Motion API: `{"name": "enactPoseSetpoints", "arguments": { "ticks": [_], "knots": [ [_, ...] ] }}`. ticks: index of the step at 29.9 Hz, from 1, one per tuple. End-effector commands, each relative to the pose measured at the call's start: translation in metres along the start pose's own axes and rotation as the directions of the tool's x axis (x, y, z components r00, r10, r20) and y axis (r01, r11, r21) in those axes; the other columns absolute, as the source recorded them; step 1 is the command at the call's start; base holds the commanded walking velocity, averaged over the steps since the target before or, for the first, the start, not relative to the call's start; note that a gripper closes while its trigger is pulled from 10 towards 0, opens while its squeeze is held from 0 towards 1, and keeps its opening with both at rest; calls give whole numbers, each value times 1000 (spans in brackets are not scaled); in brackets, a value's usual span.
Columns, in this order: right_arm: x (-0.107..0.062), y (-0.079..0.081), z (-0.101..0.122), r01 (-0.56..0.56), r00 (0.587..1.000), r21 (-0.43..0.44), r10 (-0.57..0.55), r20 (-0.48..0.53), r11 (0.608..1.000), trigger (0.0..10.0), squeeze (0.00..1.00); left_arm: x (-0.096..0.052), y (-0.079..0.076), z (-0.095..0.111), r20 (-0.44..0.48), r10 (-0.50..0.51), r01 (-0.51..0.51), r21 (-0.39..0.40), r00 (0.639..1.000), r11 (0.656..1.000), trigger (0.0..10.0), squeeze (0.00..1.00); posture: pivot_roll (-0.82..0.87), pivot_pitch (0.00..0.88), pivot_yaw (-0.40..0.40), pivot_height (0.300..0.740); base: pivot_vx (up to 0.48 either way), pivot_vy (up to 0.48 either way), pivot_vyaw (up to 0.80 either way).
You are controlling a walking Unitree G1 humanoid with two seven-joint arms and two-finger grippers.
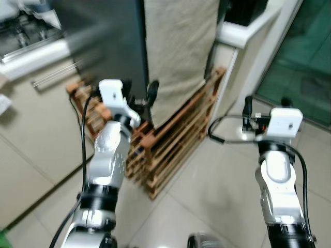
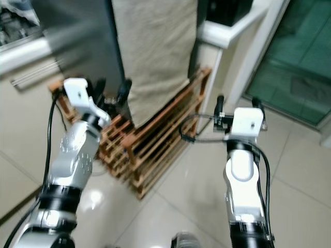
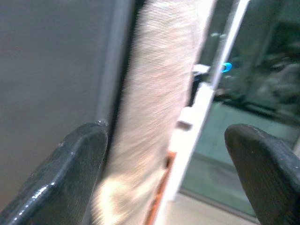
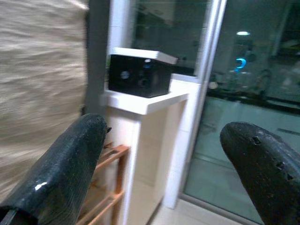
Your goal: Restocking fridge
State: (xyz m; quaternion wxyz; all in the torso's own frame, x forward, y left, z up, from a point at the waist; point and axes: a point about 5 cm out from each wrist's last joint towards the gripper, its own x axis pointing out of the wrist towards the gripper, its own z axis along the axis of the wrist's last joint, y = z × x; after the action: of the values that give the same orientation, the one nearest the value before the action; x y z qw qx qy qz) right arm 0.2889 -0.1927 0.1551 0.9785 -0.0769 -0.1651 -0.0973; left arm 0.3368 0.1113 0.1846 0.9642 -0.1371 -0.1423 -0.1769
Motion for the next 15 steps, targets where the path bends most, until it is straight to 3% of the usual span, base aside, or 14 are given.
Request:
{"name": "enactPoseSetpoints", "arguments": {
  "ticks": [1,3,10,15],
  "knots": [
    [3,1,2,4,1000,-1,-4,13,1000,10000,0,1,-4,9,36,-12,12,-4,999,1000,10000,0,-132,64,40,723,480,0,0],
    [4,2,5,0,1000,-4,0,28,1000,10000,0,-1,-3,15,57,4,-4,2,998,1000,10000,0,-133,60,38,723,422,0,0],
    [7,7,14,-31,997,-12,32,72,999,10000,0,-7,1,35,96,-11,8,33,995,999,10000,0,-113,52,27,723,0,0,0],
    [9,13,11,-48,997,3,48,61,999,10000,0,-3,2,50,101,-38,35,33,994,999,10000,0,-99,60,32,723,0,0,0]
  ]
}}
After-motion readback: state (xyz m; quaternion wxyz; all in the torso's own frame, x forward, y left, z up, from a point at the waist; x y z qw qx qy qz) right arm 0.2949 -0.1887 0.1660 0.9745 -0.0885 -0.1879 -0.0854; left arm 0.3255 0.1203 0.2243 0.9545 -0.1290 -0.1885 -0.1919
